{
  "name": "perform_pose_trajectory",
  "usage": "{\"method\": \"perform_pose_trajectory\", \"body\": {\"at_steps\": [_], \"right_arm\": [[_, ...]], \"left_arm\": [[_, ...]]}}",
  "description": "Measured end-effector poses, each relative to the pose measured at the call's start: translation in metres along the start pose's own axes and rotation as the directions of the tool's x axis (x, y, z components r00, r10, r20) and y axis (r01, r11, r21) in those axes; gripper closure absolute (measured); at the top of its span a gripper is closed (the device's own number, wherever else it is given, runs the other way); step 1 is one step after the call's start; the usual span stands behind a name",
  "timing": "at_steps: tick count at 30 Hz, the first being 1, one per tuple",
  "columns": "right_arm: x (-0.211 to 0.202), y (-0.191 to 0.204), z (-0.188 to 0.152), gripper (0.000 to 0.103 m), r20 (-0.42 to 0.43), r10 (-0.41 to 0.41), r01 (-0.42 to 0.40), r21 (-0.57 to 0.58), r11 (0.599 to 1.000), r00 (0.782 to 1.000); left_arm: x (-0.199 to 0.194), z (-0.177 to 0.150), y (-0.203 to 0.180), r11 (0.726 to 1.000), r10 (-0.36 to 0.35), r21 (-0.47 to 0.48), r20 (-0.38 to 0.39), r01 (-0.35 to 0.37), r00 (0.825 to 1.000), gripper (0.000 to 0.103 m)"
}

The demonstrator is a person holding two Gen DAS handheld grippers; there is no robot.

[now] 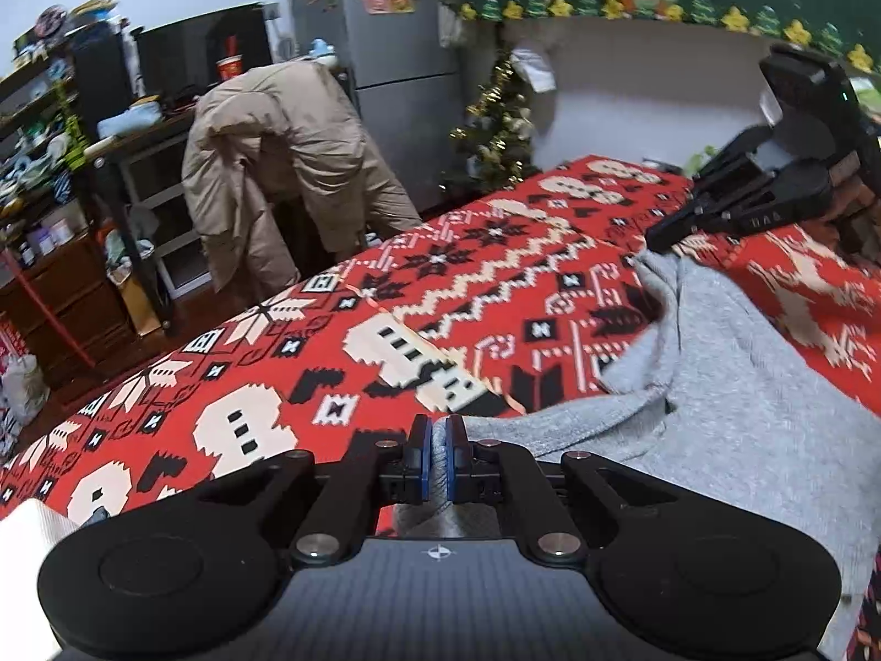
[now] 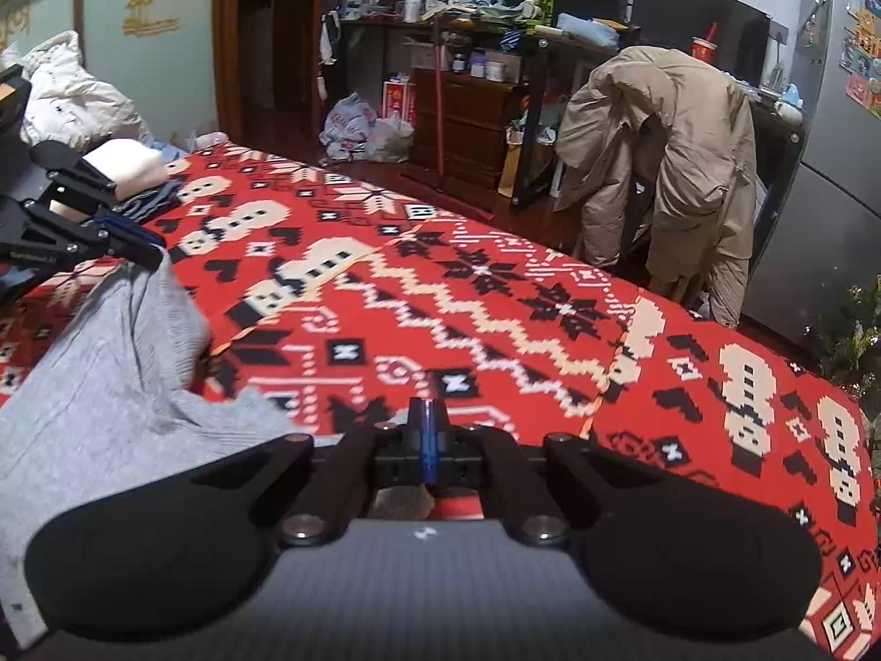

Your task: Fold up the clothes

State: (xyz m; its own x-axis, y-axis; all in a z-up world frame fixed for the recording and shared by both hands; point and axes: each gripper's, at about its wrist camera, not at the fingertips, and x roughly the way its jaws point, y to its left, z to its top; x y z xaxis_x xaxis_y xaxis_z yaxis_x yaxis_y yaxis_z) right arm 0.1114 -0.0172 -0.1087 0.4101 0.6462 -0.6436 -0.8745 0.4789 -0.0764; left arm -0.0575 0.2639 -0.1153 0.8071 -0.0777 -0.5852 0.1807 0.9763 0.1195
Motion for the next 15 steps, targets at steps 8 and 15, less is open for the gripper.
{"method": "perform_pose_trajectory", "body": {"at_steps": [8, 15], "right_arm": [[0.025, -0.024, 0.010, 0.103, 0.037, -0.054, 0.050, 0.091, 0.995, 0.998], [0.054, -0.034, 0.012, 0.103, 0.012, -0.104, 0.102, 0.113, 0.988, 0.995]], "left_arm": [[0.020, 0.008, 0.027, 0.990, 0.075, -0.117, -0.010, -0.075, 0.997, 0.098], [0.046, 0.008, 0.034, 0.978, 0.138, -0.153, -0.043, -0.143, 0.989, 0.098]]}}
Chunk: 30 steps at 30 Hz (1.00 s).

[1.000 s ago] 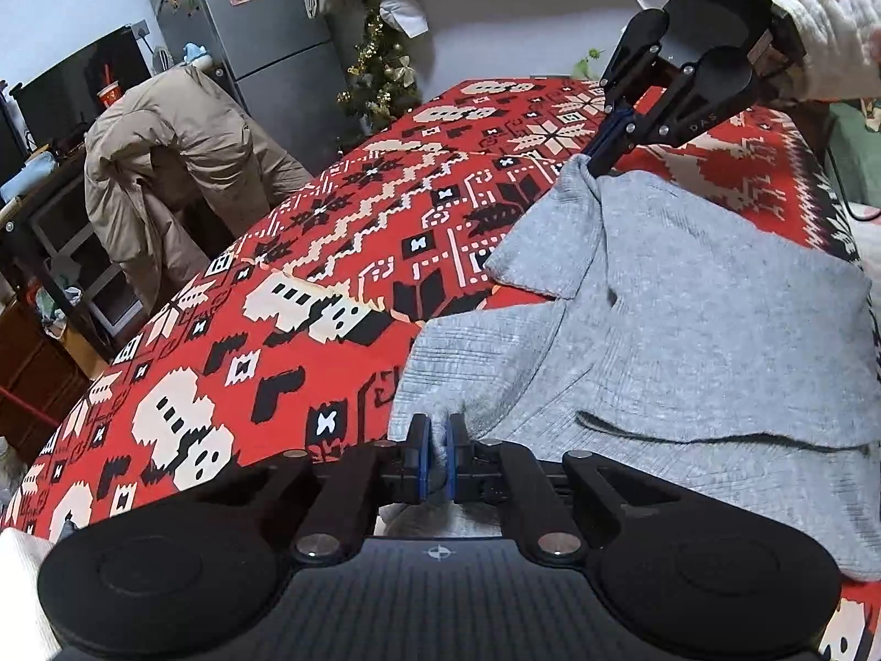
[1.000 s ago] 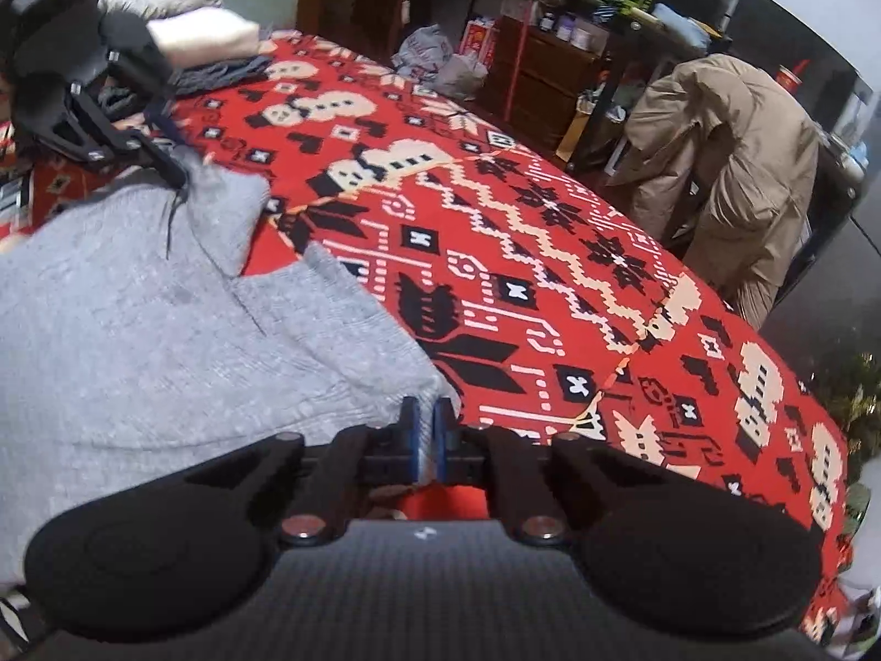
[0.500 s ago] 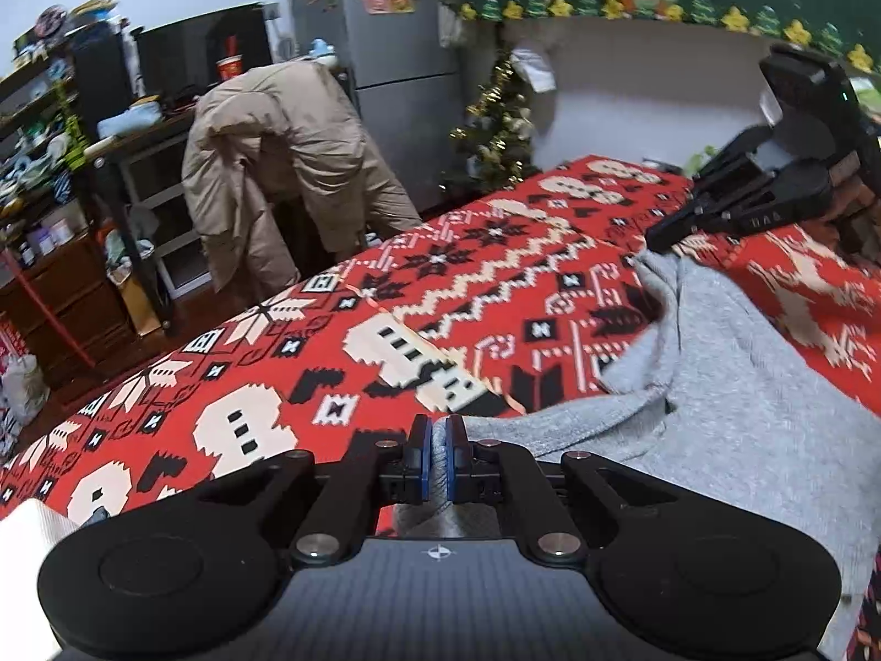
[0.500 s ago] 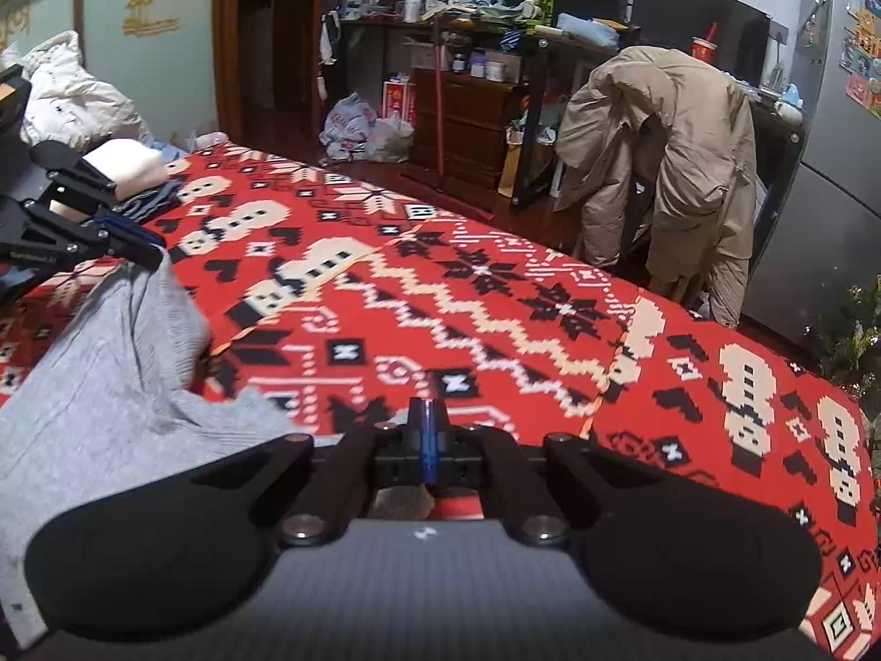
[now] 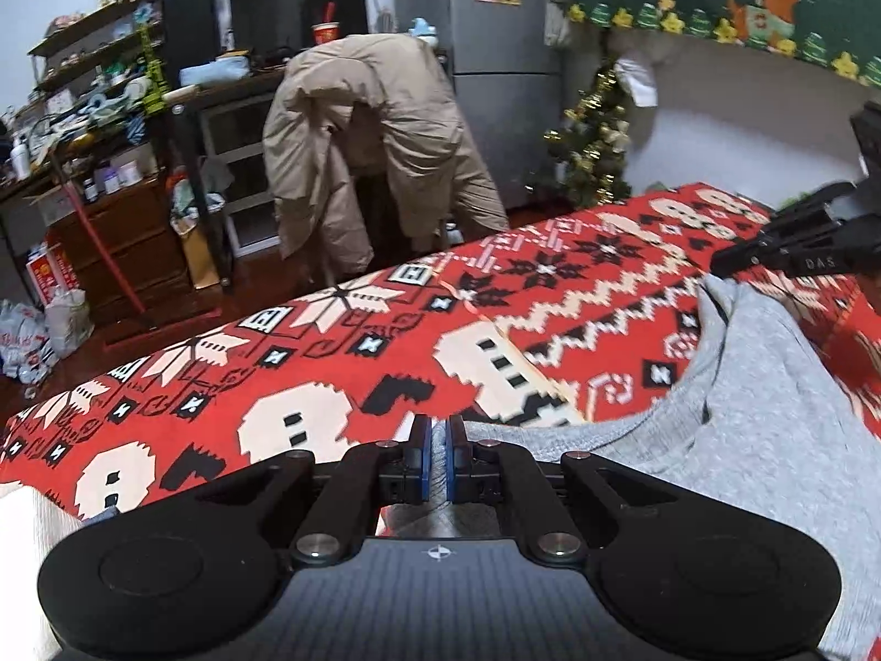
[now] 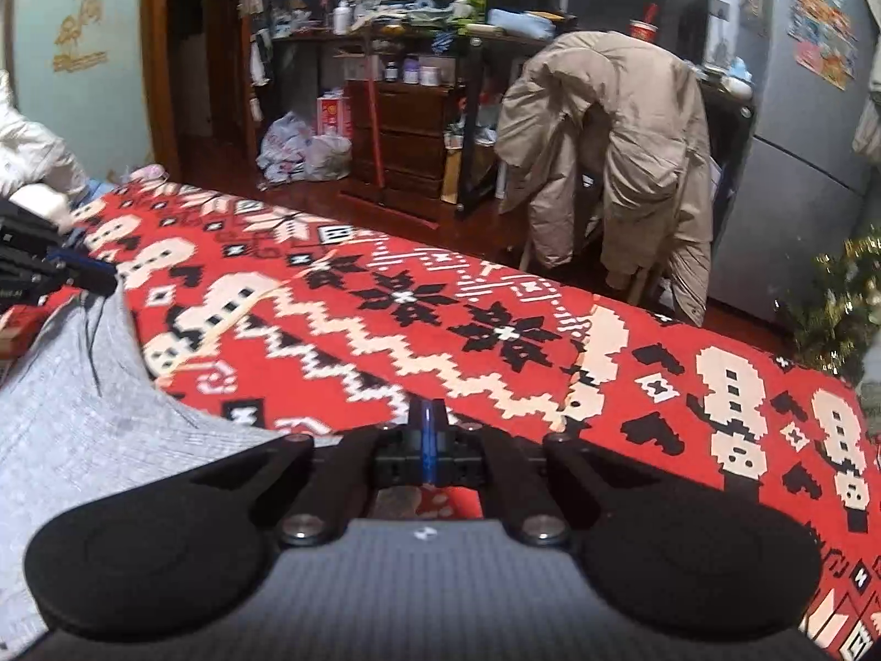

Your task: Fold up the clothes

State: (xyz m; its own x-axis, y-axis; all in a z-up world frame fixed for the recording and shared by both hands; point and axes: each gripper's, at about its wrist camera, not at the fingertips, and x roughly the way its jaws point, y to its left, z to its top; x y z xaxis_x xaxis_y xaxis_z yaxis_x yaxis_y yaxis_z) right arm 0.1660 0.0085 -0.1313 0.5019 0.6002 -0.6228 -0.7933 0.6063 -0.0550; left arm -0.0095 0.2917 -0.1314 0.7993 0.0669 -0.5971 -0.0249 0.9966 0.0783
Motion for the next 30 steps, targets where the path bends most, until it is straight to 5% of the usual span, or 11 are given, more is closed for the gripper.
{"method": "perform_pose_trajectory", "body": {"at_steps": [4, 8, 11, 16, 20, 26, 30], "right_arm": [[0.015, -0.003, -0.005, 0.102, -0.055, 0.002, -0.001, 0.022, 1.000, 0.998], [0.004, -0.010, -0.007, 0.083, -0.025, 0.008, -0.005, 0.089, 0.996, 1.000], [-0.017, -0.010, -0.004, 0.082, 0.024, 0.004, -0.007, 0.108, 0.994, 1.000], [-0.035, 0.027, -0.010, 0.083, -0.004, 0.126, -0.126, 0.019, 0.992, 0.992], [-0.016, 0.050, -0.021, 0.083, -0.062, 0.108, -0.110, -0.036, 0.993, 0.992], [-0.005, 0.048, -0.015, 0.083, -0.032, 0.085, -0.083, 0.052, 0.995, 0.996], [0.004, 0.035, -0.017, 0.083, -0.058, 0.059, -0.055, 0.075, 0.996, 0.997]], "left_arm": [[0.014, -0.002, -0.006, 0.999, 0.040, 0.037, -0.075, -0.037, 0.996, 0.091], [0.002, -0.002, -0.003, 0.998, 0.061, 0.015, -0.056, -0.060, 0.997, 0.059], [-0.015, 0.001, 0.005, 0.995, 0.056, -0.081, -0.021, -0.057, 0.998, 0.053], [-0.042, 0.005, -0.023, 0.995, -0.055, -0.076, 0.031, 0.058, 0.998, 0.061], [-0.033, 0.002, -0.064, 0.988, -0.154, -0.023, -0.012, 0.153, 0.988, 0.064], [-0.012, -0.002, -0.092, 0.990, -0.139, -0.013, -0.035, 0.139, 0.990, 0.067], [0.000, -0.004, -0.096, 0.997, -0.041, 0.063, -0.040, 0.044, 0.998, 0.071]]}}
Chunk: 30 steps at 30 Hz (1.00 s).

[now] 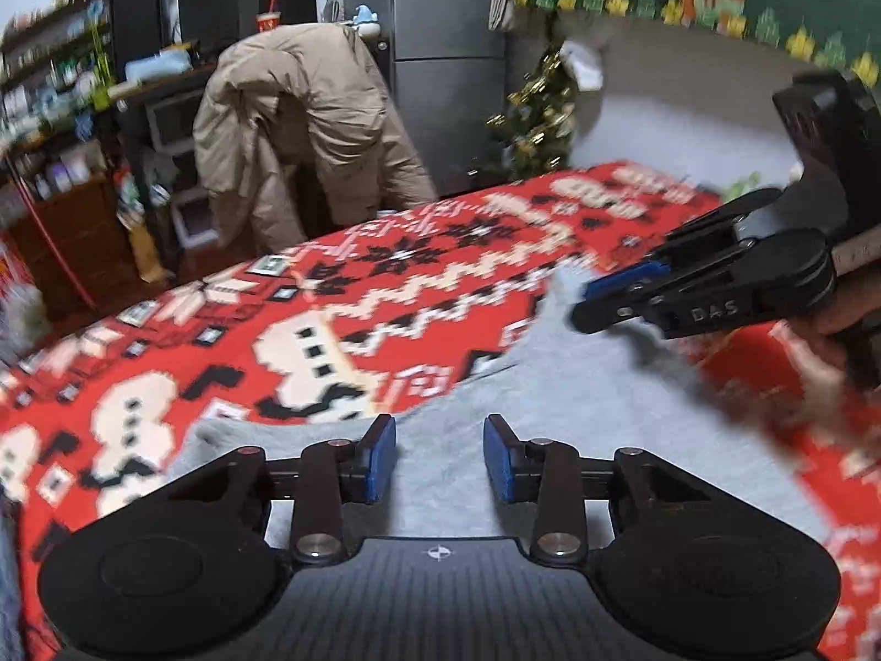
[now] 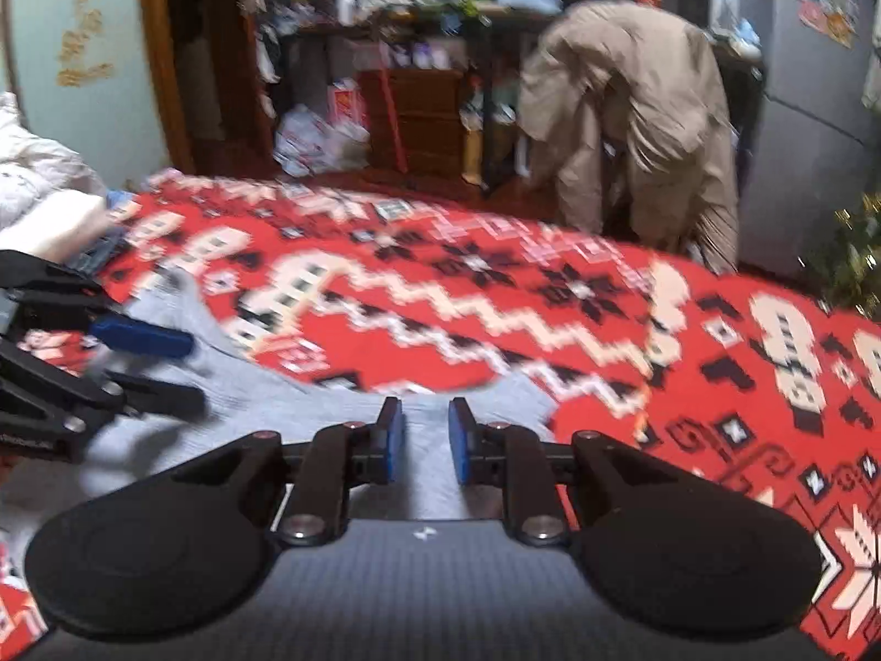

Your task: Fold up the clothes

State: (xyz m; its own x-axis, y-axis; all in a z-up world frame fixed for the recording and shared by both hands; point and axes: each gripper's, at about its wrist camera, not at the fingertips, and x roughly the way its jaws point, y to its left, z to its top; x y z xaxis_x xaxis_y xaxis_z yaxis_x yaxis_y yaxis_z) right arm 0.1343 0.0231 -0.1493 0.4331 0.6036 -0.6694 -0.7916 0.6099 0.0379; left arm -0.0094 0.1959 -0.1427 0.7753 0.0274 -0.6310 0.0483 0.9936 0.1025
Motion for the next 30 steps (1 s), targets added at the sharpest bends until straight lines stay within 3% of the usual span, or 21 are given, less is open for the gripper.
{"method": "perform_pose_trajectory", "body": {"at_steps": [1, 4, 9, 11, 14, 18, 25, 30], "right_arm": [[0.003, -0.004, -0.001, 0.083, 0.012, 0.011, -0.011, 0.013, 1.000, 1.000], [0.007, -0.010, 0.004, 0.083, 0.035, 0.015, -0.017, 0.052, 0.999, 0.999], [-0.009, -0.010, 0.005, 0.083, 0.065, -0.012, 0.008, 0.055, 0.998, 0.998], [-0.008, -0.010, 0.000, 0.083, 0.042, -0.023, 0.022, 0.034, 0.999, 0.999], [-0.002, -0.018, -0.006, 0.083, 0.039, -0.020, 0.018, 0.065, 0.998, 0.999], [0.000, -0.020, -0.005, 0.083, 0.047, -0.019, 0.014, 0.100, 0.995, 0.999], [0.003, -0.019, 0.001, 0.083, 0.039, -0.032, 0.028, 0.103, 0.994, 0.999], [-0.012, -0.020, 0.012, 0.082, 0.079, -0.062, 0.051, 0.136, 0.989, 0.995]], "left_arm": [[0.005, -0.002, 0.001, 0.999, 0.031, 0.011, -0.007, -0.031, 0.999, 0.071], [0.005, -0.003, 0.011, 0.998, 0.035, -0.056, 0.000, -0.035, 0.999, 0.071], [-0.033, -0.003, 0.036, 0.983, 0.037, -0.181, 0.084, -0.021, 0.996, 0.074], [-0.043, -0.007, 0.048, 0.977, 0.053, -0.208, 0.086, -0.034, 0.995, 0.081], [-0.040, -0.012, 0.064, 0.978, 0.073, -0.199, 0.049, -0.062, 0.996, 0.095], [-0.011, -0.016, 0.079, 0.982, 0.088, -0.167, -0.004, -0.087, 0.996, 0.101], [0.019, 0.000, 0.087, 0.986, 0.069, -0.153, -0.002, -0.068, 0.998, 0.102], [-0.012, 0.005, 0.086, 0.980, 0.057, -0.192, 0.048, -0.046, 0.997, 0.100]]}}
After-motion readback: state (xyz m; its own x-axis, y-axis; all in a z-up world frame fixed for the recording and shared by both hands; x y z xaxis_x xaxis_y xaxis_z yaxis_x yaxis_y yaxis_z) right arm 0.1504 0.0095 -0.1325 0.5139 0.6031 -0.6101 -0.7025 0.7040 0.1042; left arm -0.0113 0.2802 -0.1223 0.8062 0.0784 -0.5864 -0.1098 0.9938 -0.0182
